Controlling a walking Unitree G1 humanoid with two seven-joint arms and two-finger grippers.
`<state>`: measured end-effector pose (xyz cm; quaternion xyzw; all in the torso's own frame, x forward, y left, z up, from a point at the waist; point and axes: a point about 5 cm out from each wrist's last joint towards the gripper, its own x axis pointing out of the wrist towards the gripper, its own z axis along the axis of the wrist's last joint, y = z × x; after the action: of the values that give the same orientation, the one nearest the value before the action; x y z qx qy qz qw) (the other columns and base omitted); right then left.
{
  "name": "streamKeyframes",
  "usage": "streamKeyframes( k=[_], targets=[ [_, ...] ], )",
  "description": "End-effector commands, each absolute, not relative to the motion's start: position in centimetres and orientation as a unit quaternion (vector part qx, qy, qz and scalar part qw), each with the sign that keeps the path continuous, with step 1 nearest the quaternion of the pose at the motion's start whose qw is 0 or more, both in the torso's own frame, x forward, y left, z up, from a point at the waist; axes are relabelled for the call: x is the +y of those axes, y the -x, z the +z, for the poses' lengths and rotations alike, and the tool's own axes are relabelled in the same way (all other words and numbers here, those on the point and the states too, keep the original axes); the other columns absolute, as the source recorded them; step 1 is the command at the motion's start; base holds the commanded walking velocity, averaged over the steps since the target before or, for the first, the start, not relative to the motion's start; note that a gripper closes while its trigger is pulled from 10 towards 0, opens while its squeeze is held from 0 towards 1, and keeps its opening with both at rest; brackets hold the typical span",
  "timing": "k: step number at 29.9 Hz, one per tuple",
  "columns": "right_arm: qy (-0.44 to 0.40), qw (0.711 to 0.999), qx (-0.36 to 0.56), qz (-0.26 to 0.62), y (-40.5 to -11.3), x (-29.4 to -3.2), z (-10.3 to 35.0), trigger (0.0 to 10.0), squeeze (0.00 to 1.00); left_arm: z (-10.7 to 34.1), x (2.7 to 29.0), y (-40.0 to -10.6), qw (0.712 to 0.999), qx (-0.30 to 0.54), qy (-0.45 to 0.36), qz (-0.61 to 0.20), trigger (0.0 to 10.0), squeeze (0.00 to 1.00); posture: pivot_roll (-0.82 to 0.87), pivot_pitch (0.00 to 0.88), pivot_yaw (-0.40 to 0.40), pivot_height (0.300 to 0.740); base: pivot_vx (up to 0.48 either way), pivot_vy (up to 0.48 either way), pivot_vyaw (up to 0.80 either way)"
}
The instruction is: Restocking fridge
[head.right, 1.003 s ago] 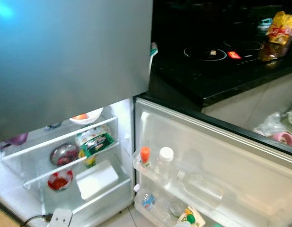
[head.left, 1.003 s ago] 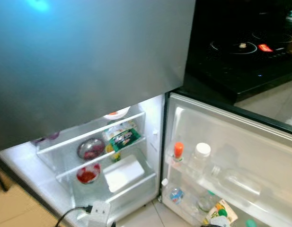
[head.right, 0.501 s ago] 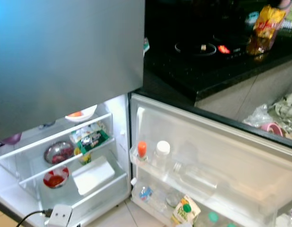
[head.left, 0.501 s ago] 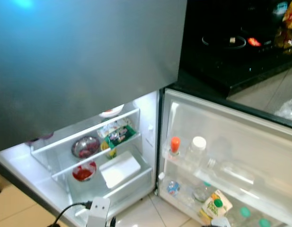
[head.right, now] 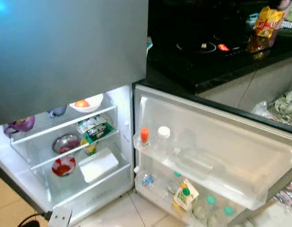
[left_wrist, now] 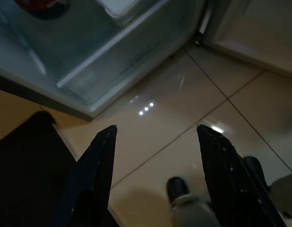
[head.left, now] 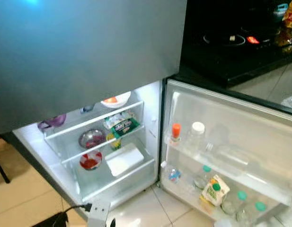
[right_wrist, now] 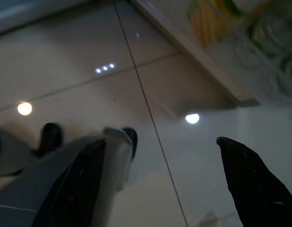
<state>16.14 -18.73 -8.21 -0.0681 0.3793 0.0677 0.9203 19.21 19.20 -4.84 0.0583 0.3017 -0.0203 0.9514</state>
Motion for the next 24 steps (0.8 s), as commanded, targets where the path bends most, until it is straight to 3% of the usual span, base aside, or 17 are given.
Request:
streamKeyframes(
  k=[1,14,20,24],
  targets=[
    [0.064,0.916,0.39,0.073,-15.6,-18.2,-8.6,10.0,0.0,-5.5,19.6,-18.1,0.944,0.323,-0.062,-0.016,10.0,0.0,-0.11,0.089,-0.001,0.74,-0.375,0.0,0.0],
    [0.065,0.915,0.391,0.072,-15.5,-18.2,-8.6,10.0,0.0,-5.5,19.6,-18.1,0.944,0.323,-0.064,-0.016,10.0,0.0,-0.11,0.09,0.0,0.74,-0.322,0.0,0.0],
    [0.073,0.919,0.381,0.068,-15.9,-18.6,-8.3,10.0,0.0,-5.6,19.7,-18.1,0.943,0.325,-0.065,-0.014,10.0,0.0,-0.11,0.09,0.0,0.74,0.0,0.0,0.0],
    [0.106,0.933,0.339,0.05,-17.7,-19.9,-7.1,10.0,0.0,-5.5,19.7,-18.1,0.944,0.324,-0.064,-0.013,10.0,0.0,-0.11,0.093,0.001,0.74,0.0,0.0,0.0]
  ],
)
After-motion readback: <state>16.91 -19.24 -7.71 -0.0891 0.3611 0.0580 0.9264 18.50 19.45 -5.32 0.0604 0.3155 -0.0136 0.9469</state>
